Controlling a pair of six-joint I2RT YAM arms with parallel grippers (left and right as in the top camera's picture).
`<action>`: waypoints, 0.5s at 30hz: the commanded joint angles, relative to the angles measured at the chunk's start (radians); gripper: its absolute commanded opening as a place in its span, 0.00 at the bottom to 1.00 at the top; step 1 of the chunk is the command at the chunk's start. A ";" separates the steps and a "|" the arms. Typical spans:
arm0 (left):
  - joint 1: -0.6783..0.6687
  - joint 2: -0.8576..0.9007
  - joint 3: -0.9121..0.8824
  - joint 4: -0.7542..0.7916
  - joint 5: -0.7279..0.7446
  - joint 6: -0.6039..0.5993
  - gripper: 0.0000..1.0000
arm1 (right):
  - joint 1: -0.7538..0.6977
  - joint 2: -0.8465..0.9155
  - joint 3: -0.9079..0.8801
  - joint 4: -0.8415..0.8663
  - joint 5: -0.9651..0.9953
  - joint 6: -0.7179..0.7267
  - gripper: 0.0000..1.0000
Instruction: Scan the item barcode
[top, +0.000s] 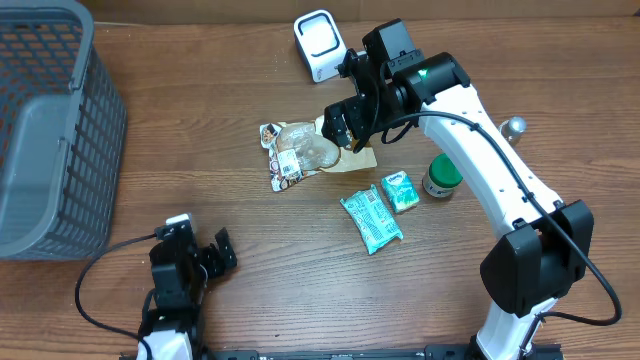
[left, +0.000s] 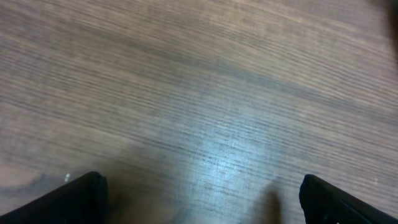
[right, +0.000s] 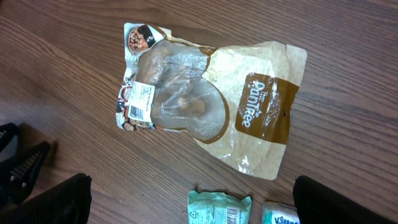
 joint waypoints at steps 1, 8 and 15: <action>0.007 -0.084 -0.020 -0.068 0.001 0.010 1.00 | -0.003 -0.004 0.006 0.005 0.007 0.004 1.00; 0.006 -0.300 -0.019 -0.227 0.003 0.053 1.00 | -0.003 -0.004 0.006 0.005 0.007 0.004 1.00; -0.009 -0.529 -0.019 -0.230 0.012 0.103 1.00 | -0.003 -0.004 0.006 0.005 0.007 0.004 1.00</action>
